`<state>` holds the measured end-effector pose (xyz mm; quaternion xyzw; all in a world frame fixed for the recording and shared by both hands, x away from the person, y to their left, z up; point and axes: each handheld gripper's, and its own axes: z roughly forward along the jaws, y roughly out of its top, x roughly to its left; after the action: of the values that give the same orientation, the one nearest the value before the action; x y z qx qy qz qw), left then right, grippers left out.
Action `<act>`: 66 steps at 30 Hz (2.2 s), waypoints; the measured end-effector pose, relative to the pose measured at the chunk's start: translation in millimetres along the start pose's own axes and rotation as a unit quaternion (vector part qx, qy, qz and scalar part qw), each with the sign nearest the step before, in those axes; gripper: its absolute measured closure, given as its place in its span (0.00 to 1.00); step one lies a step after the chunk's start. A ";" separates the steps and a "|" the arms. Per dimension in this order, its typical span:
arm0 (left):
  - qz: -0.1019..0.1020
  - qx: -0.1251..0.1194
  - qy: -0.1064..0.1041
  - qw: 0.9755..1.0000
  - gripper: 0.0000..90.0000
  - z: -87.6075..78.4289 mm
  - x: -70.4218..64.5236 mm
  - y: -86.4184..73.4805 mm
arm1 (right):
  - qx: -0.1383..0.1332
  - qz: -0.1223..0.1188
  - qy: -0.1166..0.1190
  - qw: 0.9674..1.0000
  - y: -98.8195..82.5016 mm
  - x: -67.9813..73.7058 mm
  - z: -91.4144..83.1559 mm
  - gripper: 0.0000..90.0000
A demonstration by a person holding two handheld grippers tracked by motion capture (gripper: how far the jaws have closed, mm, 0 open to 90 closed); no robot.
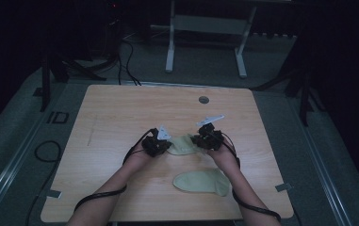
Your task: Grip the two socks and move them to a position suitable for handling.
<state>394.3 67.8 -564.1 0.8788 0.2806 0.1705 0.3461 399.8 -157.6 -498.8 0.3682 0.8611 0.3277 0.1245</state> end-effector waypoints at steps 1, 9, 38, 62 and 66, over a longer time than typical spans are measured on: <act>0.001 -0.001 -0.001 1.000 0.99 0.3 0.1 -0.1 | -0.001 0.009 -0.002 1.000 0.0 -6.5 -0.7 0.92; 0.015 0.001 0.000 1.000 0.99 2.3 -1.7 3.0 | 0.022 0.051 -0.014 0.998 -8.6 -38.2 4.5 0.91; 0.017 0.004 -0.006 1.000 0.99 10.7 -2.4 12.9 | 0.054 0.059 -0.037 0.996 -39.4 -50.1 24.7 0.94; -0.003 0.001 -0.027 1.000 0.95 22.8 -10.7 27.4 | 0.052 0.077 -0.046 0.995 -51.5 -62.8 12.1 0.83; -0.005 0.008 -0.028 1.000 0.81 20.2 -12.7 29.6 | 0.043 0.079 -0.033 0.995 -50.1 -61.0 11.1 0.70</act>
<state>405.4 31.8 -558.7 0.8846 0.2766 0.1418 0.3477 419.8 -221.8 -541.7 0.4506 0.8381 0.2868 0.1111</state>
